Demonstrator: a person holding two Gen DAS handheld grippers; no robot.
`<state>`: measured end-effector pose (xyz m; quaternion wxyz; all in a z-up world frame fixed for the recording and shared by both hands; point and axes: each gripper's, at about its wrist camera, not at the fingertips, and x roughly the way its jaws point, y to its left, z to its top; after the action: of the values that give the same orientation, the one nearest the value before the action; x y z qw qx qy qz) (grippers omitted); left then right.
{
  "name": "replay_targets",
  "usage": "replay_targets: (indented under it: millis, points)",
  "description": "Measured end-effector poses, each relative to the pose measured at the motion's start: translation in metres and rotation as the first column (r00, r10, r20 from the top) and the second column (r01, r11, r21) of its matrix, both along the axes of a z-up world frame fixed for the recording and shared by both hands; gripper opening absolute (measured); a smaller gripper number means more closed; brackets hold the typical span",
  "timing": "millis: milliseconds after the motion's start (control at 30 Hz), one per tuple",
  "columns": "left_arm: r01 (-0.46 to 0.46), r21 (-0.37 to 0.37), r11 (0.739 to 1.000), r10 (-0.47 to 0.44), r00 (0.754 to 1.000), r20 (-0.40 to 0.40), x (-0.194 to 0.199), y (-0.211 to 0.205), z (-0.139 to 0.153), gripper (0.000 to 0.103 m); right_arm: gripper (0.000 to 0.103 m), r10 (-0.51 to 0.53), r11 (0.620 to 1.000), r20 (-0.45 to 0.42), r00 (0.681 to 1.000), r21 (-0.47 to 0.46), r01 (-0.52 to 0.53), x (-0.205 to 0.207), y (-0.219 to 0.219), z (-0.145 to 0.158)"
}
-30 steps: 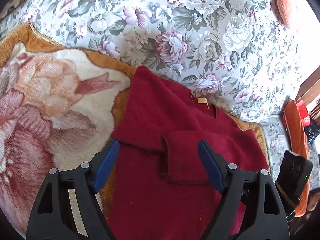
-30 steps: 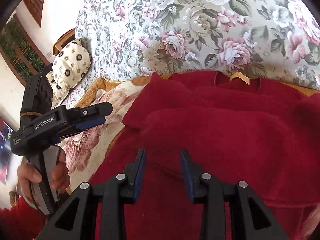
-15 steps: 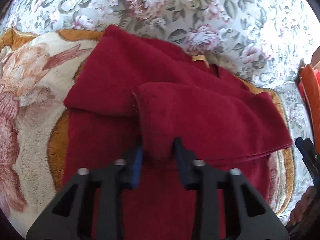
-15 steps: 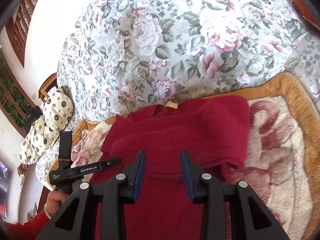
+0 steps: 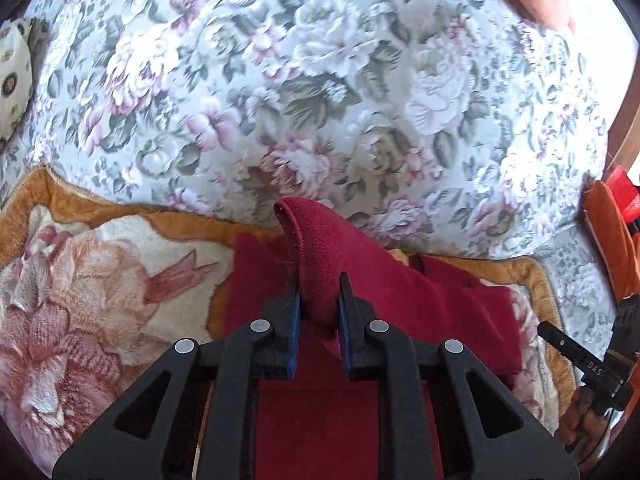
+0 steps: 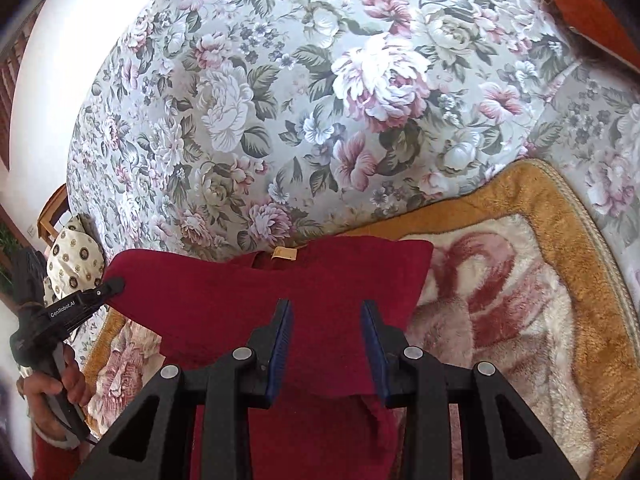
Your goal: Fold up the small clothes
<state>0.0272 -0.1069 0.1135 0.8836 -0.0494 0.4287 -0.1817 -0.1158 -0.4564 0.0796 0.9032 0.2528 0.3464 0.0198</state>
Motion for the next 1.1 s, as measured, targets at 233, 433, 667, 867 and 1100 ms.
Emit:
replay_targets:
  millis: [233,433,667,867,1100]
  points:
    - [-0.077,0.055,0.996,0.085,0.983,-0.164,0.02,0.024,-0.083,0.015,0.032,0.087,0.984,-0.165,0.982,-0.138,-0.11,0.046,0.034,-0.053]
    - [-0.078,0.045,0.996,0.084,0.984,-0.157,0.019,0.029,-0.082,0.015,0.032,0.117,0.967,-0.157,0.981,-0.206,-0.148,0.012,0.03,-0.029]
    - [-0.071,0.07,0.995,0.08,0.987,-0.136,0.006,0.028,-0.073,0.016,0.032,0.075,0.974,-0.183,0.98,-0.197,-0.111,0.004,0.01,-0.024]
    - [-0.069,0.1,0.993,0.083,0.988,-0.134,0.004,0.023,-0.078,0.017,0.046,-0.096,0.985,-0.208,0.973,-0.161,0.063,0.036,-0.024,-0.029]
    - [-0.08,0.083,0.993,0.091,0.986,-0.142,0.008,0.025,-0.088,0.022,0.023,-0.108,0.976,-0.233,0.966,-0.207,0.059,0.065,-0.023,-0.055]
